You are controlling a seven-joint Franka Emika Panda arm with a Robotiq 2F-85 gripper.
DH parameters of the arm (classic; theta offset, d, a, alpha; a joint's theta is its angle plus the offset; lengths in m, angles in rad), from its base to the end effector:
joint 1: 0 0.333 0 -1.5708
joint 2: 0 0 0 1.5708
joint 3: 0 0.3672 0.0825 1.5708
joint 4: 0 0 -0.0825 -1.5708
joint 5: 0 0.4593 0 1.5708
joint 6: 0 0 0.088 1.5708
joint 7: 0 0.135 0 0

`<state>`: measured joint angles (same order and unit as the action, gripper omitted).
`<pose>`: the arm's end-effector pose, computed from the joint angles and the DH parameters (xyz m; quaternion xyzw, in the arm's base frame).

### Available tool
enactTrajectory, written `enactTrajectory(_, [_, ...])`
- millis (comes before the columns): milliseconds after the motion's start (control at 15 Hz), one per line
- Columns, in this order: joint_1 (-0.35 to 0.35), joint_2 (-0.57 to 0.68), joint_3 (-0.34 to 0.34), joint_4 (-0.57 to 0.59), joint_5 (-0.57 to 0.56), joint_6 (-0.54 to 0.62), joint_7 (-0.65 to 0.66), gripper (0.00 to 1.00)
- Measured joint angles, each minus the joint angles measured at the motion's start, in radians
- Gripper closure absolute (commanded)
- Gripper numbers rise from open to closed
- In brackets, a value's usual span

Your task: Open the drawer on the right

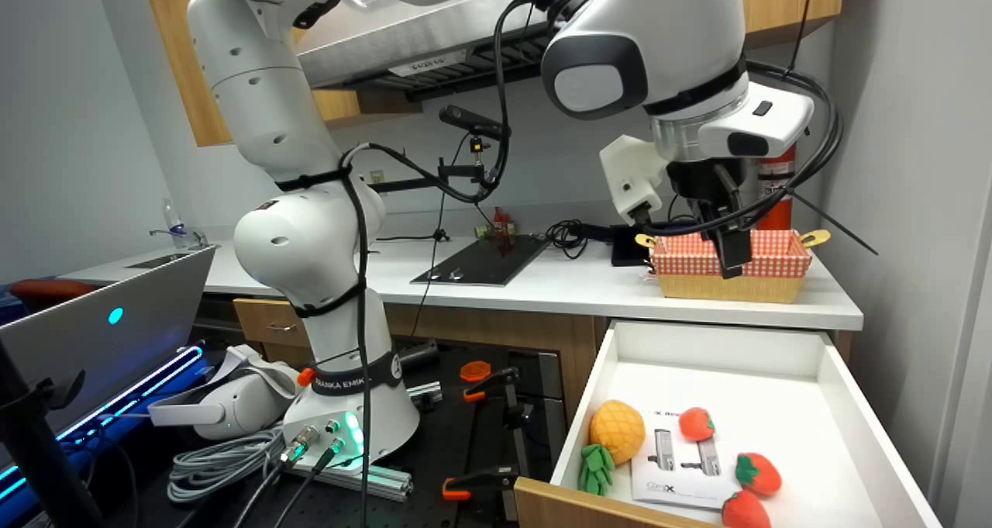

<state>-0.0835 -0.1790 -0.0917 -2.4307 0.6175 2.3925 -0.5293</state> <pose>0.5285 -0.0772 0.3665 -0.9704 0.0370 -0.1401 0.1933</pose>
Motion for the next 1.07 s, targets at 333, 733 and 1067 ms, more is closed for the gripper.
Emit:
enactTrajectory(333, [0.01, -0.017, -0.011, -0.014, 0.0, 0.0, 0.0, 0.0])
enactTrajectory(733, [0.014, -0.033, -0.017, -0.026, -0.002, 0.0, 0.0, 0.0])
enactTrajectory(1067, [0.014, -0.033, -0.019, -0.027, -0.002, 0.0, 0.0, 0.0])
